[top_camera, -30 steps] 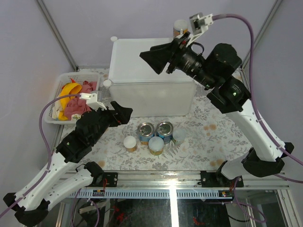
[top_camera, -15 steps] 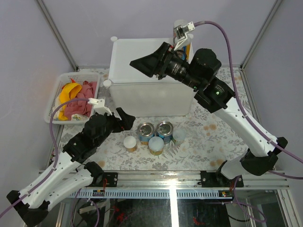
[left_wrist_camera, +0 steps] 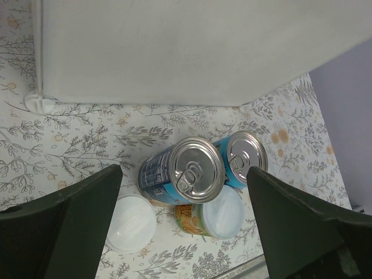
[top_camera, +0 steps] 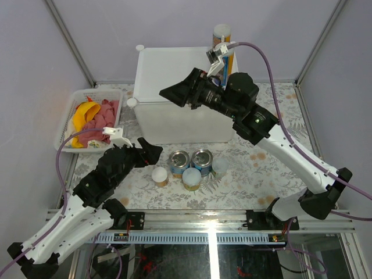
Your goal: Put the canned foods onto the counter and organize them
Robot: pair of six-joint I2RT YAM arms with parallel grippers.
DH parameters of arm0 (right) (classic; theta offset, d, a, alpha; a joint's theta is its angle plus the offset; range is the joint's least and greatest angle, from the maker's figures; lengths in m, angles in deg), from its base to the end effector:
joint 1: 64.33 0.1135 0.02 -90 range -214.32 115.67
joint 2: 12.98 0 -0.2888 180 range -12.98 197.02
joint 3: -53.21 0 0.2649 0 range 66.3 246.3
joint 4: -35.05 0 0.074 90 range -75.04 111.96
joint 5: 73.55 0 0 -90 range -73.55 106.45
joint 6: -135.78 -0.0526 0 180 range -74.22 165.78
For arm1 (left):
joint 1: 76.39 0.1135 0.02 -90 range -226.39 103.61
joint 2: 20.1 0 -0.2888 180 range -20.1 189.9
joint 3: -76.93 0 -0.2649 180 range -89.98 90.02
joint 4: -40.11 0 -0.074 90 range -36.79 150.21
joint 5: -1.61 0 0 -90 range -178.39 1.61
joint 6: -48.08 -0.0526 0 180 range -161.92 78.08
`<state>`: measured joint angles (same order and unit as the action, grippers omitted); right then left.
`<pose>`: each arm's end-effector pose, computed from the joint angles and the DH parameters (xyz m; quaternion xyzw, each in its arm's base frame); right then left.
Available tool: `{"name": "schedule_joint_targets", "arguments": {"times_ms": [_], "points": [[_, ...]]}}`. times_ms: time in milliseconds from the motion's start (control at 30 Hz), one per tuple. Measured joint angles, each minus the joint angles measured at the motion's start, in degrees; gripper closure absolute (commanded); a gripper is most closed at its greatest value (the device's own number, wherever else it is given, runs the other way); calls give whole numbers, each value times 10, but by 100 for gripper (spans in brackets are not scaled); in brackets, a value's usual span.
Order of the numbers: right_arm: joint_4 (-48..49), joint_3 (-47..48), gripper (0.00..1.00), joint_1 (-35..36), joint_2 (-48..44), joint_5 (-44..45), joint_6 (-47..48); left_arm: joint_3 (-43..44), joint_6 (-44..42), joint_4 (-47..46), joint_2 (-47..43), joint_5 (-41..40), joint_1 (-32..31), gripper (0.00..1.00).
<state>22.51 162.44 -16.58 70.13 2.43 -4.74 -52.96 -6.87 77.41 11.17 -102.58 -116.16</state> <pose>0.2224 0.2637 0.5462 -0.0810 0.6161 0.6392 0.4532 0.1177 -0.0812 0.3094 -0.0390 0.8074 -0.2728 0.5216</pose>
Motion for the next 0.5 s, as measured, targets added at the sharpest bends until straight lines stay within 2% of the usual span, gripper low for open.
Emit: {"name": "schedule_joint_targets", "arguments": {"times_ms": [300,500], "points": [[-25,-195,23,4,-54,59,109,1,12,14,0,-2,0,11],[-78,-254,22,19,-54,116,189,18,30,45,3,-6,0,10]]}}
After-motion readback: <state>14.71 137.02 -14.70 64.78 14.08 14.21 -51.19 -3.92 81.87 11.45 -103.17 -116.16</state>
